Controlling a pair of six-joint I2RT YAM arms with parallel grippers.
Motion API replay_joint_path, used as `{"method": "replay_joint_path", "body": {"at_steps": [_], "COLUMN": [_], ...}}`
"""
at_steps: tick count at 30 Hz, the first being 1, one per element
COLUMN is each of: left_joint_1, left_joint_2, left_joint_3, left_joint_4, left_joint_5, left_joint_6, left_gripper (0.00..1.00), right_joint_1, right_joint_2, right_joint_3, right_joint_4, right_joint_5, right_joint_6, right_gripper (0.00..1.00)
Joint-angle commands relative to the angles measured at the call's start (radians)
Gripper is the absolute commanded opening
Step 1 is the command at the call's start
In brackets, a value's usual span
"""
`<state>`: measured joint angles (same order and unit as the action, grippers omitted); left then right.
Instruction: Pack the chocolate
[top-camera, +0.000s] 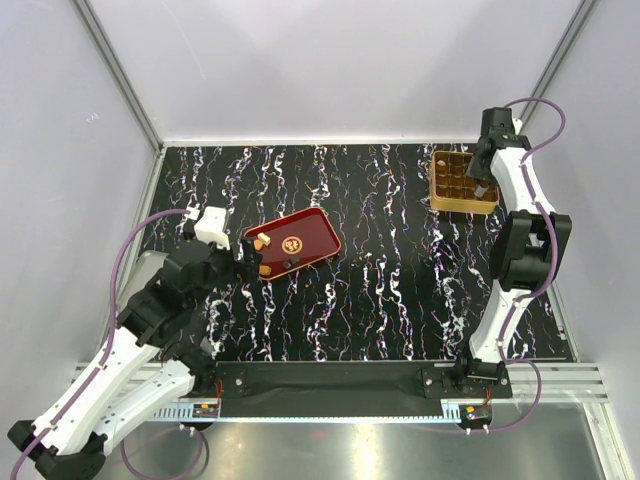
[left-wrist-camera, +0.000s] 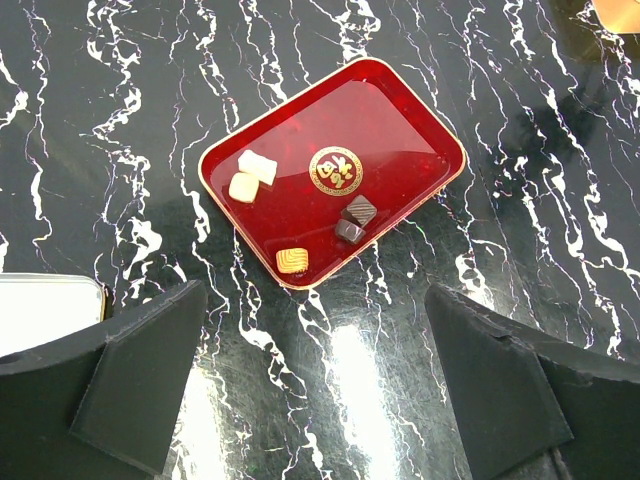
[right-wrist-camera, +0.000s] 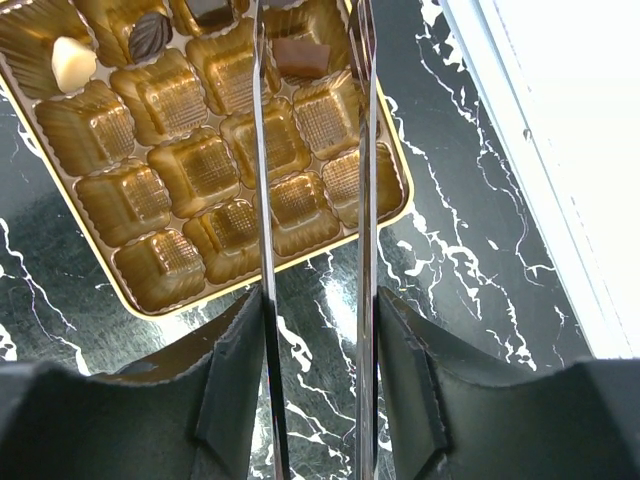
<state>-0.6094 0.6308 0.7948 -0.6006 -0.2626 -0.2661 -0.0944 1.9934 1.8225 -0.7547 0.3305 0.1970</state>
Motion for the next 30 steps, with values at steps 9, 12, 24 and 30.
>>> {"method": "replay_joint_path", "body": {"at_steps": [9,12,24,30], "left_joint_1": [0.000,0.002,0.000,0.002], "left_joint_2": [-0.010,-0.011,-0.014,-0.022], "left_joint_3": [0.006,0.007,0.006,0.006], "left_joint_4": [0.038,0.038,0.036,0.038], "left_joint_5": [-0.010,-0.015,-0.017,-0.017], "left_joint_6": [0.005,0.005,0.002,0.002], "left_gripper": [0.99,0.99,0.99,0.99], "right_joint_1": [0.138,0.292,0.792,0.930], "right_joint_2": [-0.198,-0.252,-0.337,-0.262], "right_joint_3": [-0.014,-0.090,-0.354,-0.362], "right_joint_4": [0.008,0.055,0.354,0.413], "right_joint_5": [-0.102,-0.120,-0.255,-0.314], "right_joint_6": [0.007,-0.019,-0.135,-0.186], "right_gripper": [0.51,0.51,0.49,0.49]}}
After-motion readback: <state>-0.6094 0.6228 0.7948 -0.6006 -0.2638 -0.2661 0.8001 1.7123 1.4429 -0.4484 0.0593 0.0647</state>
